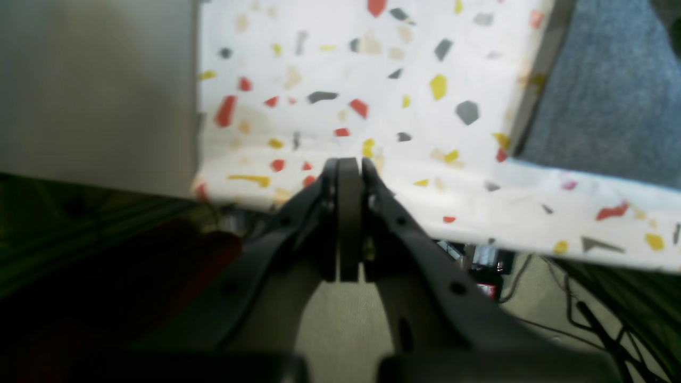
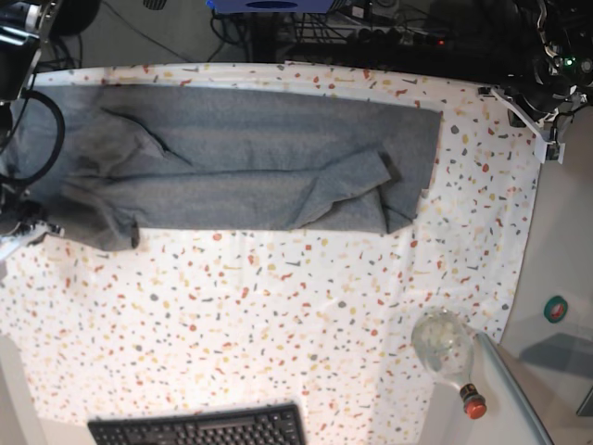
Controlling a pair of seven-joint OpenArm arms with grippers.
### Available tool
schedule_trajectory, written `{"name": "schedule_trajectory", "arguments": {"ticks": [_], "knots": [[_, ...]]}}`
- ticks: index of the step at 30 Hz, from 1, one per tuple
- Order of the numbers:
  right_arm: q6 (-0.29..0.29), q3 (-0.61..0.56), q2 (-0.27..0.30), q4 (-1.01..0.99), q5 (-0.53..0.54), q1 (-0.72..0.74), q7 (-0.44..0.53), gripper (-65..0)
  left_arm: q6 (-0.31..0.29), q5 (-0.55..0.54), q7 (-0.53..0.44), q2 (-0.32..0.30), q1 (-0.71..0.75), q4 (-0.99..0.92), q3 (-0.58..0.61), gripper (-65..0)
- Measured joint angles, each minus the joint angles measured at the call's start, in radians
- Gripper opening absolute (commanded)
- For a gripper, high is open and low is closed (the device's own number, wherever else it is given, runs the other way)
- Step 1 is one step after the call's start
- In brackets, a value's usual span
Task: Layout the t-shirt on the table in an organized manner, then fold the t-shirt properly
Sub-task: 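Fold the strip's end inward with the right gripper toward the middle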
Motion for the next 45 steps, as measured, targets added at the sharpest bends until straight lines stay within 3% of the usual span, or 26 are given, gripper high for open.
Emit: {"name": "schedule_trajectory", "arguments": {"ticks": [4, 14, 29, 34, 40, 45], "knots": [[0.003, 0.073, -0.082, 0.125, -0.001, -0.094, -0.045, -65.0, 0.002, 0.009, 0.004, -0.003, -0.010, -0.026, -0.002, -65.0], [0.001, 0.103, -0.183, 0.304, -0.001, -0.303, -0.053, -65.0, 0.002, 0.005, 0.004, -0.034, -0.026, -0.026, -0.003, -65.0], [0.000, 0.103, -0.200, 0.285, 0.003, -0.363, -0.041, -65.0, 0.002, 0.005, 0.004, -0.050, -0.026, -0.027, 0.000, -65.0], [-0.077, 0.104, -0.196, 0.281, 0.000, -0.366, -0.044, -65.0, 0.002, 0.005, 0.004, -0.050, -0.026, -0.027, 0.000, -65.0], [-0.094, 0.103, -0.195, 0.410, -0.005, -0.410, -0.046, -34.8, 0.002, 0.002, 0.006, -0.046, -0.016, -0.010, 0.000, -65.0], [-0.092, 0.098, -0.201, 0.529, 0.001, -0.428, -0.015, -32.3, 0.002, 0.007, 0.011, -0.014, -0.023, 0.091, 0.138, -65.0]]}}
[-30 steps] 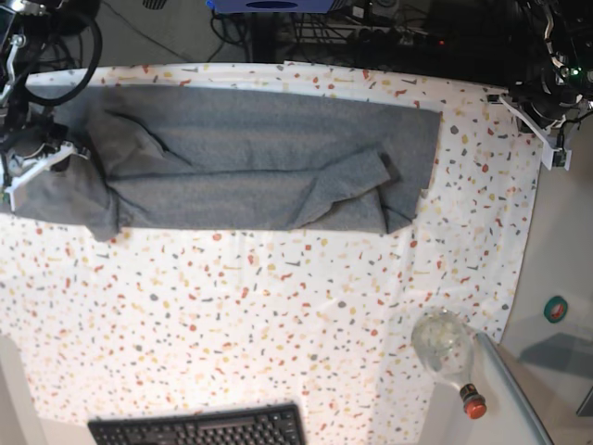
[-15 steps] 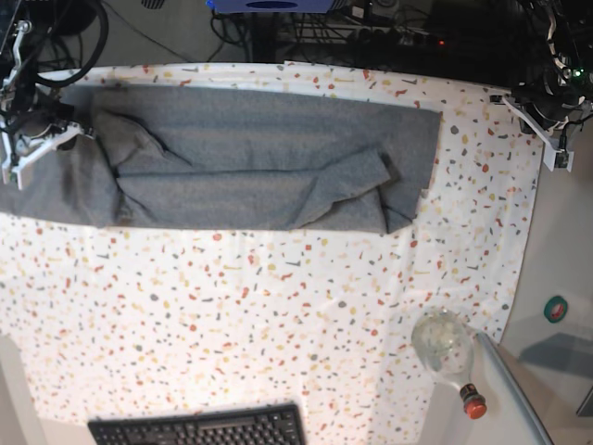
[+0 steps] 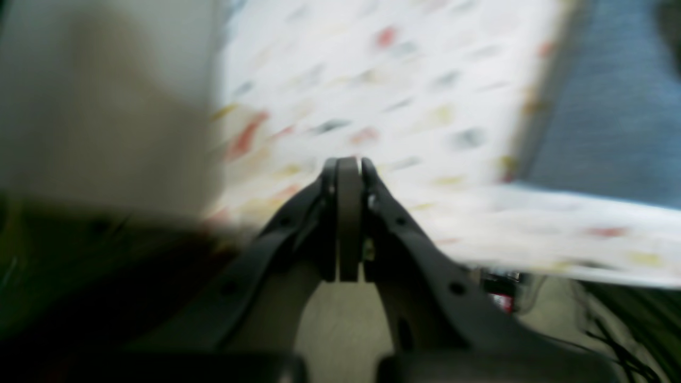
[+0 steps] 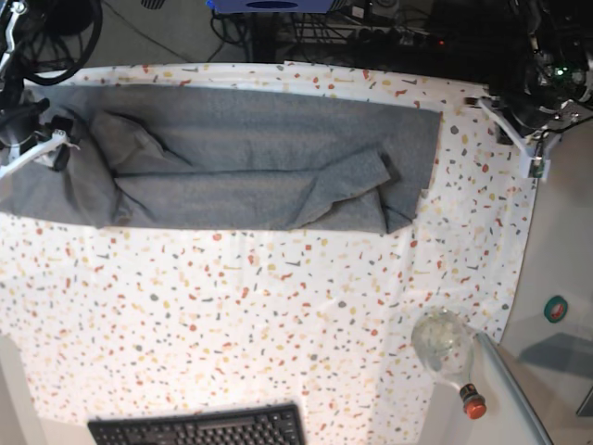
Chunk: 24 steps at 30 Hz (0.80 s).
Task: Layout the t-shirt on the table in an organized manner, then fold the t-shirt properly
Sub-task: 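Fold the strip's end inward with the right gripper toward the middle, then grasp the strip's other end with the left gripper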
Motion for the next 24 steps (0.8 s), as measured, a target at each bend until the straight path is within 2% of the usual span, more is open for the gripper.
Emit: {"name": "schedule_trajectory", "arguments": {"ticks": [2, 4, 8, 10, 11, 17, 24], "knots": [[0.000, -0.003, 0.000, 0.000, 0.001, 0.003, 0.040, -32.3, 0.002, -0.006, 0.024, 0.005, -0.019, 0.024, 0.108, -65.0], [0.001, -0.004, 0.000, 0.000, -0.002, 0.000, 0.041, -32.3, 0.001, -0.010, 0.097, 0.014, -0.062, 0.036, 0.196, -63.8], [0.002, -0.004, 0.000, -0.001, -0.001, 0.003, 0.042, -32.3, 0.003, 0.001, 0.122, 0.046, -0.146, 0.036, 0.295, -28.0], [0.002, -0.004, 0.000, -0.001, -0.001, 0.003, 0.042, -32.3, 0.003, -0.009, 0.124, 0.064, -0.157, 0.037, 0.295, -16.1], [0.002, -0.004, 0.000, -0.001, -0.002, 0.001, 0.042, -32.3, 0.003, -0.002, 0.128, 0.070, -0.158, 0.037, 0.294, -12.7], [0.002, -0.004, 0.003, -0.001, -0.001, -0.002, 0.041, -32.3, 0.003, 0.005, 0.127, 0.083, -0.189, 0.026, 0.288, -14.2], [0.002, -0.004, 0.000, -0.001, -0.001, 0.003, 0.041, -32.3, 0.004, 0.002, 0.127, 0.098, -0.280, -0.095, 0.300, -14.2]]}}
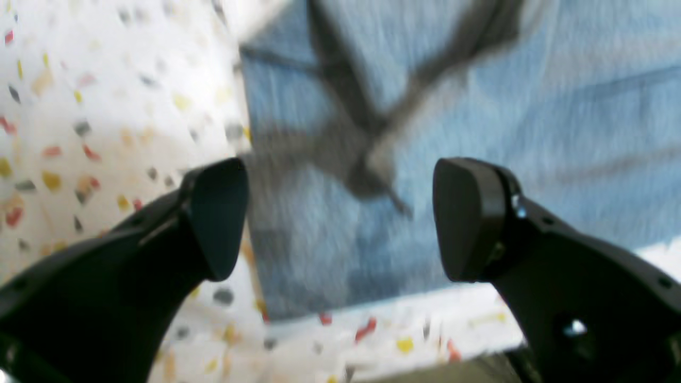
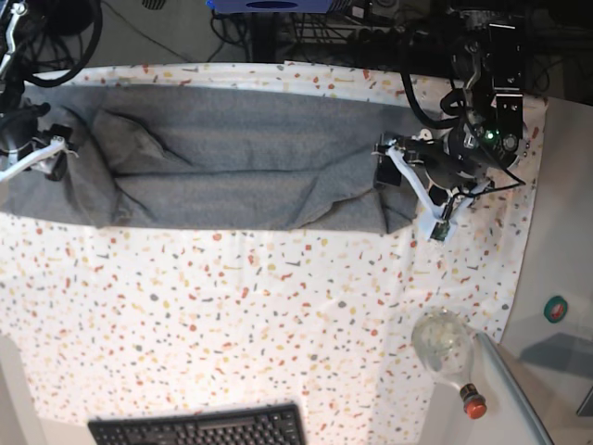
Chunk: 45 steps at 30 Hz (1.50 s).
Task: Layout the t-shirt on the table in an organized manner, then fold the t-shirt properly
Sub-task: 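Grasp the strip's other end with the left gripper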
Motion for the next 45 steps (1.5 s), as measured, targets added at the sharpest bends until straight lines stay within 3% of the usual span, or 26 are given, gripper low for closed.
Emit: {"name": "schedule_trajectory", "arguments": {"ticks": [6, 10, 12, 15, 19, 32, 35, 36, 45], "knots": [[0.000, 0.000, 0.000, 0.000, 0.000, 0.001, 0.000, -32.3, 0.000, -0.002, 0.007, 0.004, -0.028, -0.085, 0.004, -14.2], [0.000, 0.000, 0.000, 0.000, 0.000, 0.001, 0.000, -32.3, -0.001, -0.005, 0.002, 0.002, -0.039, -0.087, 0.069, -14.8], [0.000, 0.000, 0.000, 0.000, 0.000, 0.001, 0.000, -32.3, -0.004, -0.021, 0.002, 0.006, -0.036, -0.087, 0.087, -20.6], [0.000, 0.000, 0.000, 0.000, 0.000, 0.000, 0.000, -32.3, 0.000, -0.006, 0.003, 0.005, -0.036, -0.090, 0.085, -34.6], [0.000, 0.000, 0.000, 0.000, 0.000, -0.001, 0.000, -32.3, -0.001, -0.004, 0.002, 0.004, -0.044, -0.092, 0.079, -44.4], [0.000, 0.000, 0.000, 0.000, 0.000, -0.002, 0.000, -32.3, 0.000, 0.000, 0.001, 0.003, -0.049, -0.135, 0.085, -48.1], [0.000, 0.000, 0.000, 0.000, 0.000, -0.002, 0.000, -32.3, 0.000, -0.001, 0.000, 0.004, -0.050, -0.135, 0.085, -64.0], [0.000, 0.000, 0.000, 0.000, 0.000, -0.002, 0.000, -32.3, 0.000, 0.001, 0.000, 0.004, -0.053, -0.136, 0.085, -65.0], [0.000, 0.000, 0.000, 0.000, 0.004, -0.001, 0.000, -32.3, 0.000, 0.003, 0.005, -0.007, -0.115, -0.195, 0.088, -65.0]]}}
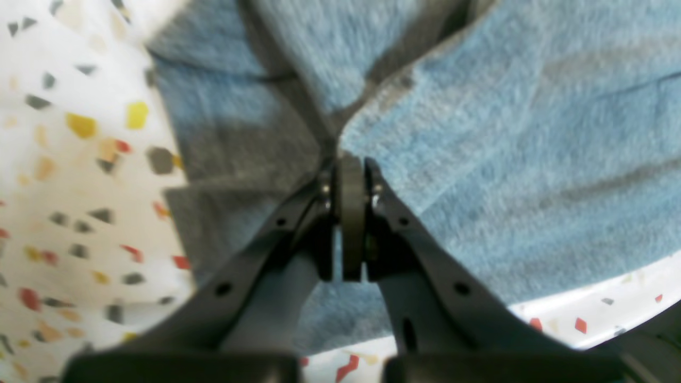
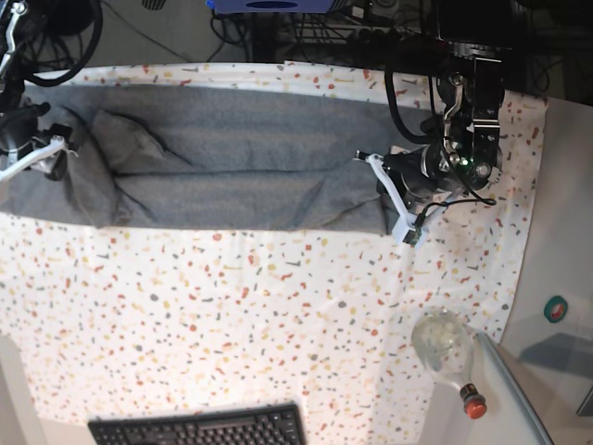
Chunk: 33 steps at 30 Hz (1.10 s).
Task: Layout the t-shirt on the table in an organized manner, then fold the t-shirt properly
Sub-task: 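Grasp the strip's other end with the left gripper, then grasp the strip with both grippers near each end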
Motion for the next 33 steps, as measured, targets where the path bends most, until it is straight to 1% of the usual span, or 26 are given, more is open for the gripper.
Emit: {"name": "schedule_trajectory", "arguments": {"ticks": [1, 3, 6, 7, 9, 11, 14, 20, 23, 29, 31, 33], "knots": [[0.000, -0.001, 0.000, 0.000, 0.000, 0.000, 0.000, -32.3, 0.000, 0.001, 0.003, -0.008, -0.013, 0.010, 0.006, -65.0], [0.000, -0.045, 0.006, 0.000, -0.012, -0.004, 0.001, -32.3, 0.002, 0.007, -0.001, -0.020, -0.054, 0.020, 0.039, -65.0], [0.006, -0.122, -0.003, 0.012, 0.007, -0.003, -0.003, -32.3, 0.003, 0.027, -0.005, -0.043, -0.103, 0.034, 0.122, -65.0], [0.007, -0.144, -0.002, 0.017, 0.007, -0.003, 0.000, -32.3, 0.003, 0.074, -0.004, -0.046, -0.116, 0.034, 0.155, -65.0], [0.006, -0.194, 0.000, 0.018, 0.002, -0.002, 0.000, -32.3, -0.006, 0.124, 0.003, -0.045, -0.140, 0.032, 0.206, -65.0], [0.006, -0.240, 0.003, 0.018, 0.002, 0.001, 0.001, -32.3, -0.002, 0.211, 0.000, -0.042, -0.172, 0.032, 0.249, -65.0], [0.006, -0.324, 0.012, 0.018, 0.000, 0.003, 0.004, -32.3, -0.002, 0.276, -0.002, -0.046, -0.214, 0.032, 0.316, -65.0], [0.006, -0.451, 0.014, 0.018, -0.002, 0.033, 0.003, -32.3, -0.003, 0.297, 0.000, -0.047, -0.274, 0.032, 0.378, -65.0], [0.007, -0.488, 0.013, -0.007, 0.005, 0.073, 0.011, -32.3, -0.003, 0.298, -0.002, -0.047, -0.311, 0.032, 0.414, -65.0], [0.005, -0.491, 0.013, -0.212, -0.005, 0.197, 0.014, -32.3, -0.004, 0.298, -0.002, -0.048, -0.368, 0.032, 0.503, -65.0], [0.010, -0.491, 0.013, -0.297, 0.001, 0.239, 0.013, -32.3, -0.004, 0.298, -0.005, -0.063, -0.385, 0.032, 0.538, -65.0], [0.006, -0.491, 0.014, -0.375, -0.005, 0.272, 0.044, -32.3, -0.004, 0.299, 0.002, -0.076, -0.400, 0.032, 0.568, -65.0]]}}
